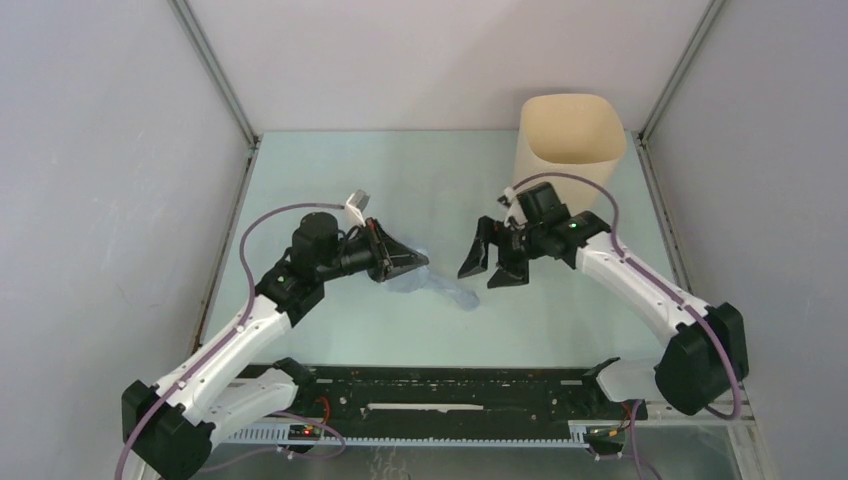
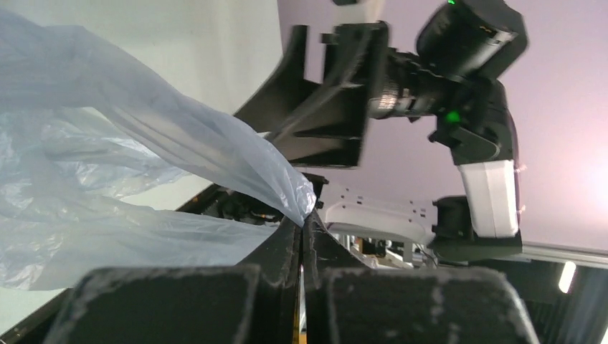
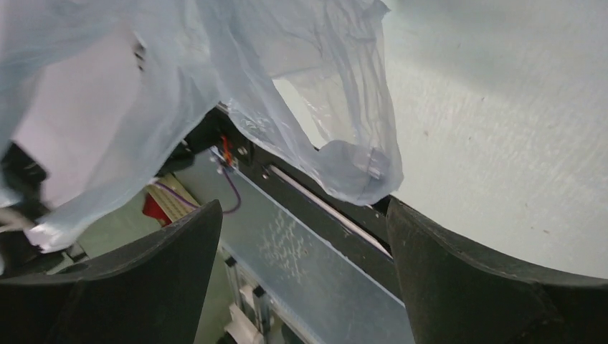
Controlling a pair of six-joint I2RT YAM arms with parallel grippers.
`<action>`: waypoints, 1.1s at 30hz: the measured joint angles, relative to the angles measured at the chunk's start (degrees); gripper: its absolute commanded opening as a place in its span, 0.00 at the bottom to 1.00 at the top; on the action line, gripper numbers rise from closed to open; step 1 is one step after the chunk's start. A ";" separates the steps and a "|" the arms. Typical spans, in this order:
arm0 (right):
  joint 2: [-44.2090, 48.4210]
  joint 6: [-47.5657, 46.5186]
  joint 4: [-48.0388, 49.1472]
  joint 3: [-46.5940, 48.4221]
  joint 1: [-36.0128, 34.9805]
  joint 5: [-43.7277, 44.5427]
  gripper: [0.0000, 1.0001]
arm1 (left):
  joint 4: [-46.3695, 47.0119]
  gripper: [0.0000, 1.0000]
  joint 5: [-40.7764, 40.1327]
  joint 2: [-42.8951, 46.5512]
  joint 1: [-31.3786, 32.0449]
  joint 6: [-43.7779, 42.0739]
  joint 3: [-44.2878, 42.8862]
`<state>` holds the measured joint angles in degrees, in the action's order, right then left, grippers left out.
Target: Put the trash bags into the trash bin
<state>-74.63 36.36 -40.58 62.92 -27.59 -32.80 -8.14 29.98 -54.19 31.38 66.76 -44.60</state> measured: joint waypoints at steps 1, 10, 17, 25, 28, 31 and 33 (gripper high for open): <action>-1.44 -0.20 -0.04 -0.61 -1.31 0.39 0.95 | 0.92 0.00 0.79 0.87 0.02 0.87 1.20; -0.42 -5.92 6.91 -4.59 -11.67 2.54 0.96 | 7.19 0.00 3.72 4.00 0.00 5.03 2.86; 6.97 -11.43 7.82 -7.45 -19.69 17.53 0.93 | 6.67 0.00 5.44 3.65 0.00 4.87 -1.40; 7.80 -14.75 6.51 -7.50 -14.80 21.31 0.98 | 4.37 0.00 8.37 2.47 -0.61 1.49 -5.66; 7.93 -16.15 6.25 -7.76 -13.92 20.41 0.98 | 2.32 0.00 8.35 2.29 -0.79 0.13 -5.70; 9.44 -17.05 5.62 -9.81 -11.26 18.93 0.98 | 1.07 0.00 8.35 2.29 -0.85 -0.63 -5.70; 10.93 -17.99 4.98 -11.47 -8.96 17.59 0.99 | 0.48 0.00 8.37 2.19 -1.05 -1.11 -5.70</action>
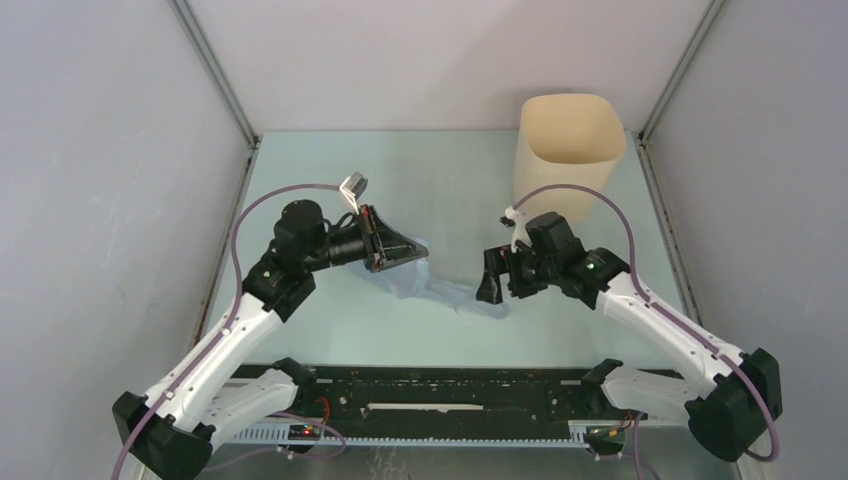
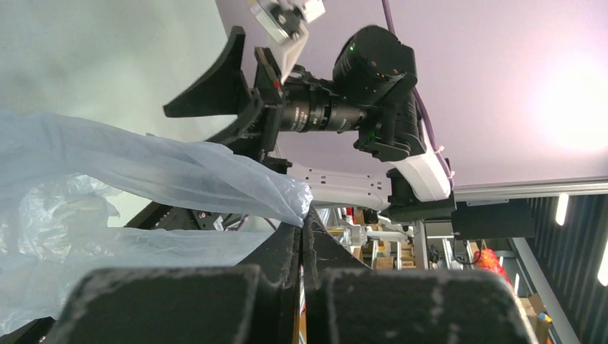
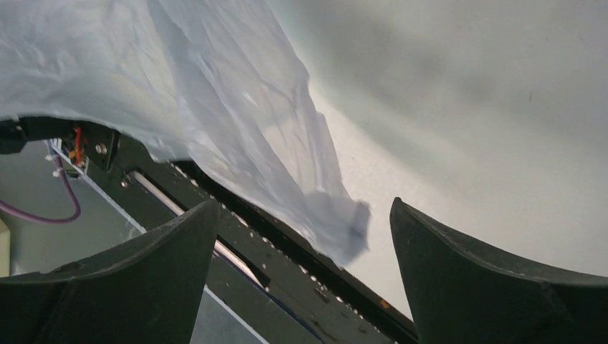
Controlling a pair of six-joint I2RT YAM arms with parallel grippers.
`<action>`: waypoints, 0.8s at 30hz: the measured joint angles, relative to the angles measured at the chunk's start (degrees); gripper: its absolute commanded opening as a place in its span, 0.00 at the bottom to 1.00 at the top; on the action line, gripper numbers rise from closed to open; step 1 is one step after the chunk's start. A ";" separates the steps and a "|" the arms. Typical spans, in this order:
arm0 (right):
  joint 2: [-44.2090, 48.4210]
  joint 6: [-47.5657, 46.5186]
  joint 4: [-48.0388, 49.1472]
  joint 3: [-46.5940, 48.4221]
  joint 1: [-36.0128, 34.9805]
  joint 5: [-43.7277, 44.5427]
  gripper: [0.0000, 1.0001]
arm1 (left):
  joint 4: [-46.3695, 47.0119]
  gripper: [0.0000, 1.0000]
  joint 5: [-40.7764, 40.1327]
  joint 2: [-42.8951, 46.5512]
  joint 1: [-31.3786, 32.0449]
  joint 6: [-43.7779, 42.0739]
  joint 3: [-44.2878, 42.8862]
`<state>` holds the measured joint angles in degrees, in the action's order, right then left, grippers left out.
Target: Put the trash bags into the trash bin
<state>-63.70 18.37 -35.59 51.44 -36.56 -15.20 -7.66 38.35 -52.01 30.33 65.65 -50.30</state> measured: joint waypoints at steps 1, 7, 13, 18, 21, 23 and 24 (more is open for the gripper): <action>1.11 -0.74 -0.28 -1.11 1.03 -0.79 1.00 | -0.26 0.00 0.02 -0.11 -0.15 -0.22 0.00; 8.28 -3.08 -0.92 -4.83 1.16 -4.96 1.00 | -2.14 0.00 0.48 -1.55 -1.49 -1.66 -0.39; 4.33 -2.43 1.62 -5.14 2.51 -9.22 0.98 | -4.26 0.00 1.18 -1.90 -2.75 -2.82 -2.21; 1.22 1.53 7.28 -9.94 3.98 -13.40 0.98 | -4.94 0.00 1.29 -1.90 -3.58 -3.26 -4.13; 0.02 2.56 8.33 -11.06 3.98 -13.92 0.98 | -5.40 0.00 1.33 -1.99 -3.85 -3.26 -4.55; -0.55 2.97 9.77 -11.54 4.15 -14.73 0.96 | -5.57 0.00 1.36 -2.19 -4.00 -3.26 -4.70; -0.63 3.21 10.88 -12.09 4.26 -15.34 0.95 | -5.70 0.00 1.38 -2.38 -4.09 -3.26 -4.81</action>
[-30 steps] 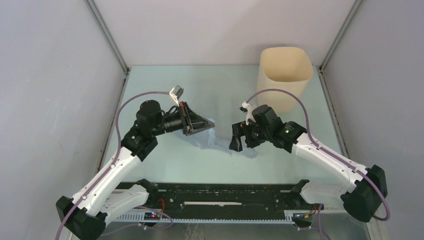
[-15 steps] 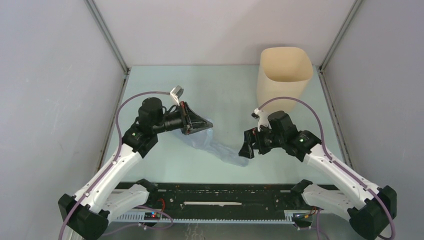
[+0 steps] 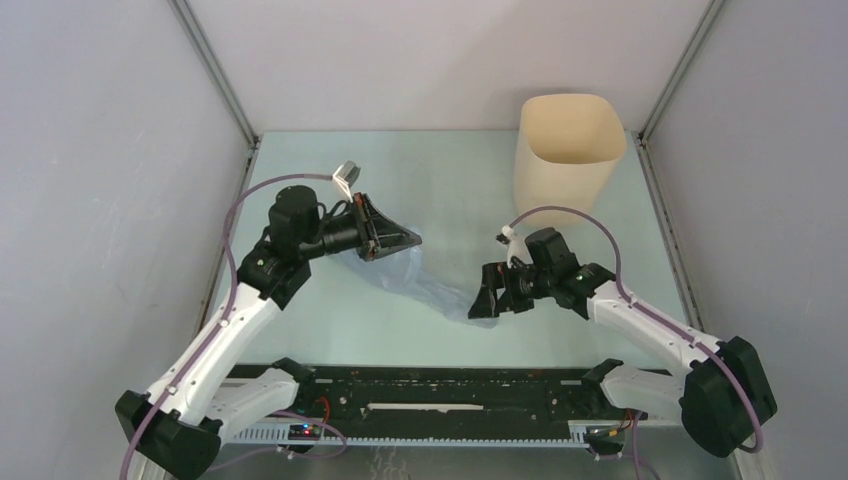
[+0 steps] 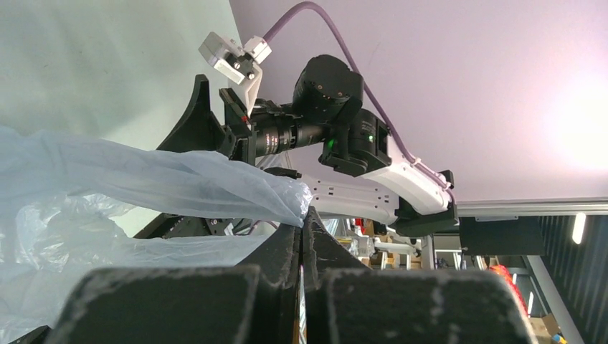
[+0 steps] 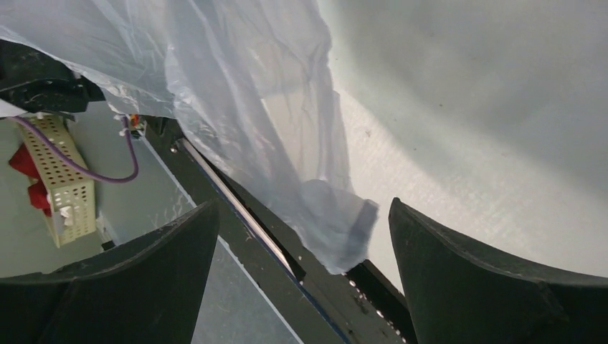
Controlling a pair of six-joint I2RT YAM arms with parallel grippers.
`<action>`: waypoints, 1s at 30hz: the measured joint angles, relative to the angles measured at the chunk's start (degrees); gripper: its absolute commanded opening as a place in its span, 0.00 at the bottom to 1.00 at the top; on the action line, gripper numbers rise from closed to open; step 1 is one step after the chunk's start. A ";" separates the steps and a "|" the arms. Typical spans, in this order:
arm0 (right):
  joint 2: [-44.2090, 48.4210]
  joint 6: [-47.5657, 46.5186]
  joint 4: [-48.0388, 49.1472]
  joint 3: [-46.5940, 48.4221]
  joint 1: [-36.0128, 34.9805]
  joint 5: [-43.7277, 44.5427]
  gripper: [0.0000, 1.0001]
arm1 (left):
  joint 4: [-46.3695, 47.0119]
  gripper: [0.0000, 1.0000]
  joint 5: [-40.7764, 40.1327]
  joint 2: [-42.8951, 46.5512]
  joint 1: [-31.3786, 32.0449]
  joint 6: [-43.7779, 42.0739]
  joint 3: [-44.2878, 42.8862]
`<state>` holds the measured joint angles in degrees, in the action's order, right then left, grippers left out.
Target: Put the trash bags into the trash bin
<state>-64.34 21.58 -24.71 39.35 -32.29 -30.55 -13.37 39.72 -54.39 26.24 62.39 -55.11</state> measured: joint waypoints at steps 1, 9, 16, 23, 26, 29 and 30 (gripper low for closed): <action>-0.02 0.33 1.11 -0.63 0.07 -0.63 0.95 | -0.15 0.00 0.02 -0.26 -0.07 0.00 -0.22; -0.44 3.02 10.51 -8.33 0.09 -4.68 0.87 | -0.90 0.00 1.09 -2.49 -0.35 0.00 -2.75; -0.52 5.35 13.38 -8.33 1.44 -4.22 0.92 | -1.38 0.00 2.62 -2.51 -0.37 -1.42 -2.78; 2.14 5.60 14.62 -8.33 2.40 -4.31 0.81 | -2.69 0.00 2.75 -1.77 -0.39 -2.45 -2.75; 0.44 5.62 15.21 -8.33 2.64 -4.26 0.85 | -2.69 0.00 2.78 -1.03 -0.39 -2.49 -2.75; -1.14 5.55 16.09 -8.33 2.49 -4.00 0.94 | -2.64 0.00 2.89 -0.44 -0.39 -2.54 -2.75; -1.22 5.57 16.15 -8.33 2.51 -3.91 0.94 | -2.64 0.00 2.97 -0.28 -0.39 -2.67 -2.75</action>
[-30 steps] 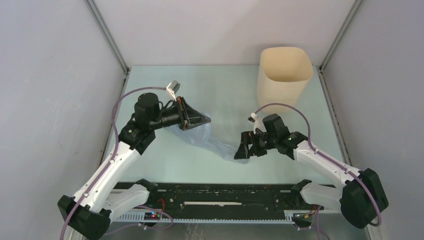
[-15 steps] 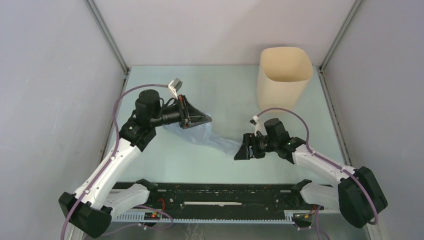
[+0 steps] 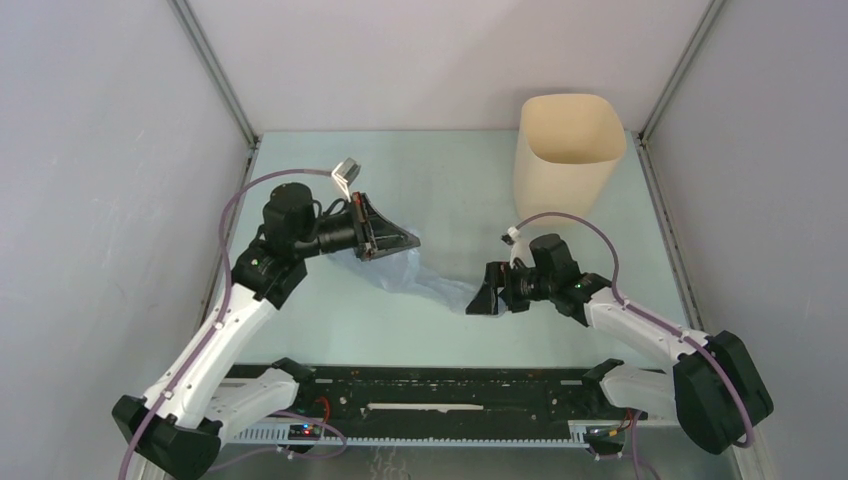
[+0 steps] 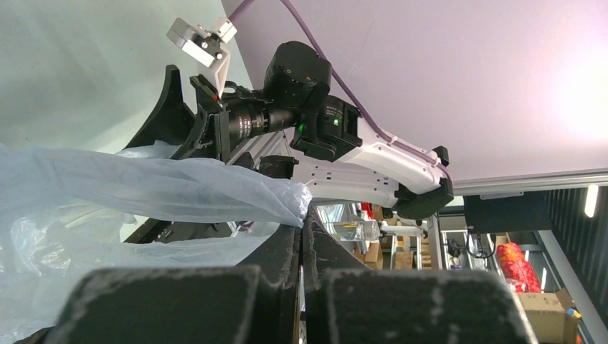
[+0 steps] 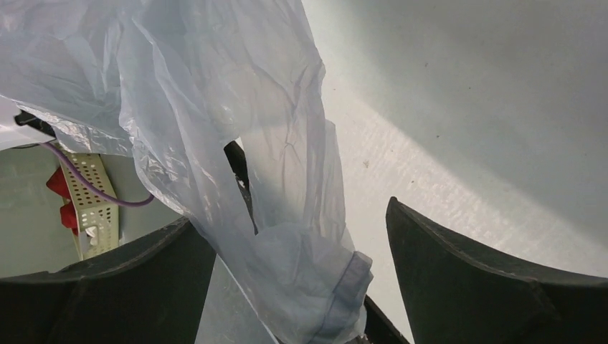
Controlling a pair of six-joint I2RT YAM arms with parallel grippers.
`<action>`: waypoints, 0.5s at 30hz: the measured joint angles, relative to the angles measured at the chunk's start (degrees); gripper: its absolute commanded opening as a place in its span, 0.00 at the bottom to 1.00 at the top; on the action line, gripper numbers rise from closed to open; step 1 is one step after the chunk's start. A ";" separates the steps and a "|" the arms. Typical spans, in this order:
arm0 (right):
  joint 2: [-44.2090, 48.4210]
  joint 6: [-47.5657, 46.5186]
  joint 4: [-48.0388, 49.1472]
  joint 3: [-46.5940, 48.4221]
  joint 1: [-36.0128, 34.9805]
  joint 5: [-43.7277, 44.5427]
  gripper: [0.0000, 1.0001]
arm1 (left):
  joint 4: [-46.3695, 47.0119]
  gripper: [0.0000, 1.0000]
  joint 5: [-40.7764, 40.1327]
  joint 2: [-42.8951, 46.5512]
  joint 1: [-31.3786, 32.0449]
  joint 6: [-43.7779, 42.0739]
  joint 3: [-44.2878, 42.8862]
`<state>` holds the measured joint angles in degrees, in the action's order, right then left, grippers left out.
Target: Put the trash bags into the trash bin
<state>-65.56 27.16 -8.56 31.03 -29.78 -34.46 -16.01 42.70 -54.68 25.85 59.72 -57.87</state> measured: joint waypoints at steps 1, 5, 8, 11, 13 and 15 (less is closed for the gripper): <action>-0.04 -0.04 0.13 0.00 0.09 0.15 0.94 | 0.00 0.00 0.02 0.17 0.00 -0.26 0.00; -0.02 -0.61 0.72 0.00 1.20 -0.15 0.83 | -0.02 0.00 0.02 0.63 0.00 -0.83 0.00; -0.04 -0.81 1.16 0.00 1.70 -0.76 0.72 | -0.02 0.00 0.00 1.09 0.00 -0.94 0.00; -0.04 -0.90 1.44 0.11 1.88 -1.62 0.54 | -0.07 0.09 0.02 1.57 0.00 -1.44 0.00; 0.00 -0.96 0.87 0.63 1.88 -1.90 0.44 | -0.52 0.25 -0.02 1.84 0.00 -2.32 0.00; 0.39 -1.09 -0.28 1.70 1.90 -1.92 0.37 | -3.15 0.28 -1.03 2.10 0.00 -4.37 -0.11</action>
<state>-65.17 26.06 -8.84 32.73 -27.88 -36.38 -19.16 41.67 -52.58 25.85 55.35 -57.98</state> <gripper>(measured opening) 0.464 0.210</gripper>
